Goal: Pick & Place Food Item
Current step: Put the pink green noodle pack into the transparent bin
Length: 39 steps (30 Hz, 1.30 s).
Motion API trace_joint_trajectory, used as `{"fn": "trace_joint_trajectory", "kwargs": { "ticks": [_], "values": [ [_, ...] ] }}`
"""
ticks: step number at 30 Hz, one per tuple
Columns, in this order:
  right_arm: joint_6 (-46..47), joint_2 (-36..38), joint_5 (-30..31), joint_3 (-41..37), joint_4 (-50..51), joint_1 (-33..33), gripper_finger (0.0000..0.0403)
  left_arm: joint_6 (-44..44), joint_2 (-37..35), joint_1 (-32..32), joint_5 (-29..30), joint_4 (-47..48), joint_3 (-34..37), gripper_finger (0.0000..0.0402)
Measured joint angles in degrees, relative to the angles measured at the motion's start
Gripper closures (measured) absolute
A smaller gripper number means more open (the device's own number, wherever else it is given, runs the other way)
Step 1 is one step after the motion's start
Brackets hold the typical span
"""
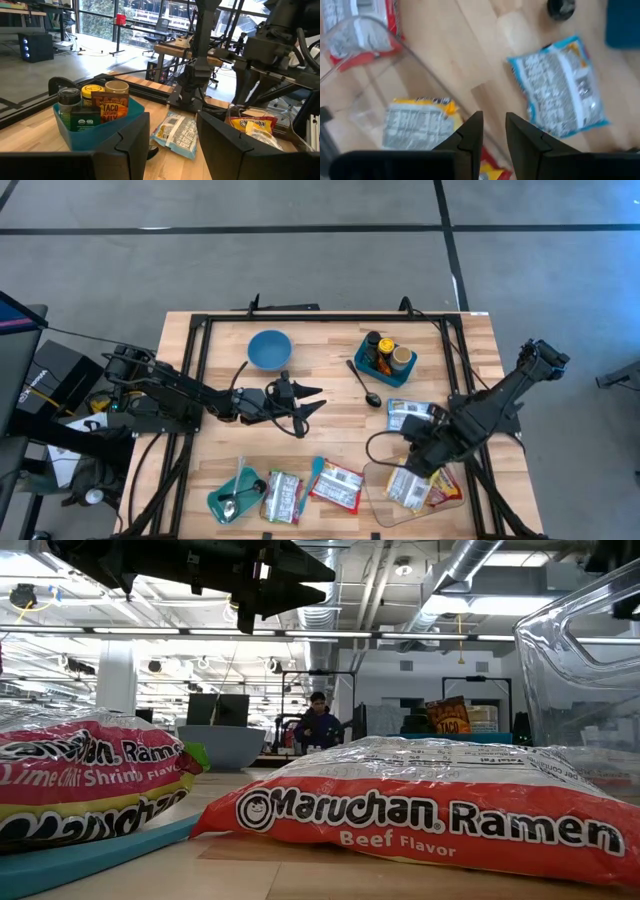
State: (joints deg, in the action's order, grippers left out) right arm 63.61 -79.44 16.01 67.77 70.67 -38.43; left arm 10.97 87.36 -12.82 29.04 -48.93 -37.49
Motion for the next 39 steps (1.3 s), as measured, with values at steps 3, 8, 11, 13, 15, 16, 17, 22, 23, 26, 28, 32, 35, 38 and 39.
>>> {"fn": "trace_joint_trajectory", "kwargs": {
  "ticks": [3, 8, 11, 13, 15, 16, 17, 22, 23, 26, 28, 32, 35, 38, 39],
  "values": [
    [-2.2, 0.0, 2.3, 0.0, 0.0, 1.0, 0.0326, 0.0, 0.0, 0.0, 0.0, 0.0, 0.0, 0.0243],
    [-4.3, 0.0, 5.6, 0.0, 0.2, 3.1, 0.0326, 0.0, 0.0, 0.0, 0.0, 0.0, 0.0, 0.0243],
    [-4.3, 0.0, 6.9, 0.0, 0.8, 4.4, 0.0326, 0.0, 0.0, 0.0, 0.0, 0.0, 0.0, 0.0243],
    [-4.2, 0.0, 7.5, 0.0, 0.9, 5.2, 0.0326, 0.0, 0.0, 0.0, 0.0, 0.0, 0.0, 0.0243],
    [-4.2, 0.0, 7.9, 0.0, 0.9, 5.9, 0.0326, 0.0, 0.0, 0.0, 0.0, 0.0, 0.0, 0.0243],
    [-4.2, 0.0, 8.0, 0.0, 0.9, 6.2, 0.0326, 0.0, 0.0, 0.0, 0.0, 0.0, 0.0, 0.0243],
    [-4.2, 0.0, 8.1, 0.0, 0.9, 6.5, 0.0326, 0.0, 0.0, 0.0, 0.0, 0.0, 0.0, 0.0243],
    [-4.2, 0.0, 8.3, 0.0, 1.8, 8.3, 0.0326, 0.0, 0.0, 0.0, 0.0, 0.0, 0.0, 0.0243],
    [-4.2, 0.0, 8.8, 0.0, 2.3, 8.6, 0.0326, 0.0, 0.0, 0.0, 0.0, 0.0, 0.0, 0.0243],
    [-4.1, 0.0, 10.5, 0.0, 4.1, 9.2, 0.0326, 0.0, 0.0, 0.0, 0.0, 0.0, 0.0, 0.0243],
    [-4.1, 0.0, 11.2, 0.0, 5.1, 9.4, 0.0326, 0.0, 0.0, 0.0, 0.0, 0.0, 0.0, 0.0243],
    [-3.0, 0.0, 11.3, 0.0, 7.3, 9.7, 0.0326, 0.0, 0.0, 0.0, 0.0, 0.0, 0.0, 0.0243],
    [-0.9, 0.0, 11.4, 0.0, 10.2, 9.7, 0.0326, 0.0, 0.0, 0.0, 0.0, -1.3, 0.0, 0.0243],
    [1.2, 0.0, 12.3, 0.0, 12.9, 9.7, 0.0326, 0.0, 0.0, 0.0, 0.0, -1.7, 0.0, 0.0243],
    [1.7, 0.0, 12.4, 0.0, 13.4, 9.7, 0.0326, 0.0, 0.0, 0.0, 0.0, -1.7, 0.0, 0.0243]
  ]
}}
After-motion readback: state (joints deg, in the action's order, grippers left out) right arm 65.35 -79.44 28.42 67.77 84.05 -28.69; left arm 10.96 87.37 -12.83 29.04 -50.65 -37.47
